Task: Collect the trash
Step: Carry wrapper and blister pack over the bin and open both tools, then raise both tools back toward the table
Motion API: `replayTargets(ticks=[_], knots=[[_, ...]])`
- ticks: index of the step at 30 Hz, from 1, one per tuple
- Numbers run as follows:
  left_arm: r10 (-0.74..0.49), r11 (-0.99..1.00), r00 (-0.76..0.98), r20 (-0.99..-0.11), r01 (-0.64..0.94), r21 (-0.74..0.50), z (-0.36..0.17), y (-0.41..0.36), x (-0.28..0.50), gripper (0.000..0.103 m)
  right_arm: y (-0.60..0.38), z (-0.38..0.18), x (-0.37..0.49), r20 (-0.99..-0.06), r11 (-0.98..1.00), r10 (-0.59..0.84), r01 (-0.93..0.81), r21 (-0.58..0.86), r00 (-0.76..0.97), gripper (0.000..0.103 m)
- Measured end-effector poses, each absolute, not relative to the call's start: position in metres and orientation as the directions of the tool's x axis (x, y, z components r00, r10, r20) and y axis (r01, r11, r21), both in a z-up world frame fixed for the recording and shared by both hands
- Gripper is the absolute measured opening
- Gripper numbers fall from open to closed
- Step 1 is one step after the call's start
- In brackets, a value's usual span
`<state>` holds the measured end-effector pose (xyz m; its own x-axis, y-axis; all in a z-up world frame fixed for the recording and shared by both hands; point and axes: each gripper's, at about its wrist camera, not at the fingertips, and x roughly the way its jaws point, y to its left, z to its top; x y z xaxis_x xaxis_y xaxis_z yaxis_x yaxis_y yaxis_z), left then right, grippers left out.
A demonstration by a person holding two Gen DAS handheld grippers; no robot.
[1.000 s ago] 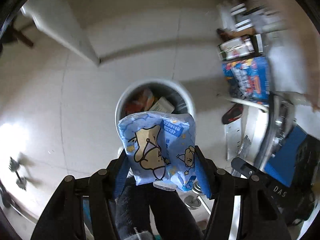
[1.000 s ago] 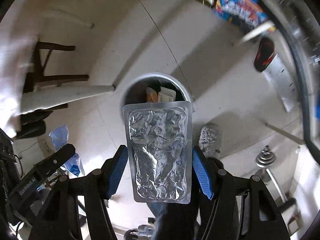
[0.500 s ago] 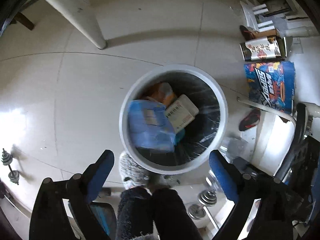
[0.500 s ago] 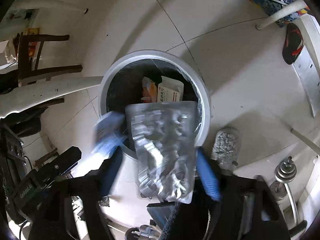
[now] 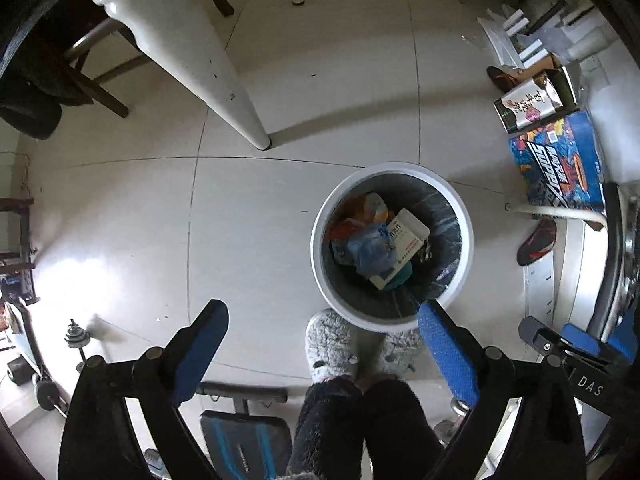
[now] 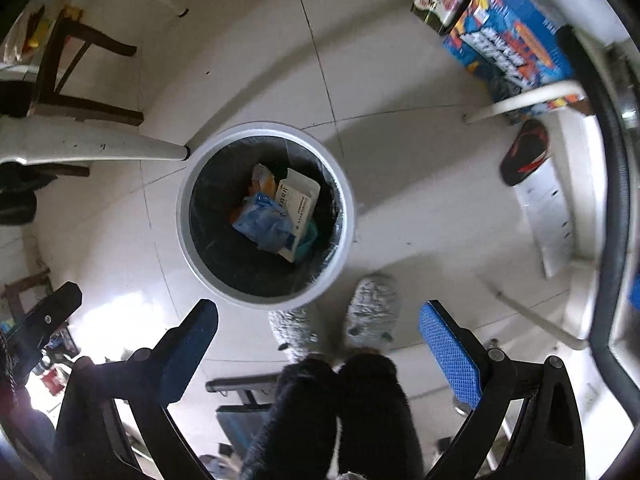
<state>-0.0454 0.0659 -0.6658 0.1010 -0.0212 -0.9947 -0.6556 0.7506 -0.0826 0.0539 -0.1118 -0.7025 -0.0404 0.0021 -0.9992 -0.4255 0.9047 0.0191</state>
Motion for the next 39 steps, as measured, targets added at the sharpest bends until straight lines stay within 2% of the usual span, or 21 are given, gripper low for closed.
replayTargets(ticks=[7,17,25,34,39], knots=[[-0.029,0.760,0.109,-0.994,-0.644,-0.093,-0.609,0.054,-0.060,0.097,-0.114,-0.630,0.034,-1.000,0.890,-0.010,-0.456,-0.007,-0.004,0.102],[-0.016,0.781,0.150,-0.989,-0.616,-0.106,-0.501,0.039,-0.088,0.097,-0.112,-0.509,-0.004,-1.000,0.879,0.011,-0.477,0.005,0.010,0.102],[0.095,0.785,0.205,-0.974,-0.617,-0.053,-0.403,0.048,-0.093,0.097,-0.096,-0.396,-0.014,-0.994,0.900,0.104,-0.429,0.075,0.044,0.102],[0.238,0.780,0.310,-0.921,-0.625,-0.009,-0.321,0.079,-0.016,0.097,-0.084,-0.280,0.085,-0.957,0.939,0.198,-0.321,0.123,0.210,0.102],[0.211,0.783,0.341,-0.916,-0.620,-0.051,-0.302,0.109,0.068,0.103,-0.093,-0.244,0.196,-0.941,0.965,0.193,-0.229,0.131,0.279,0.102]])
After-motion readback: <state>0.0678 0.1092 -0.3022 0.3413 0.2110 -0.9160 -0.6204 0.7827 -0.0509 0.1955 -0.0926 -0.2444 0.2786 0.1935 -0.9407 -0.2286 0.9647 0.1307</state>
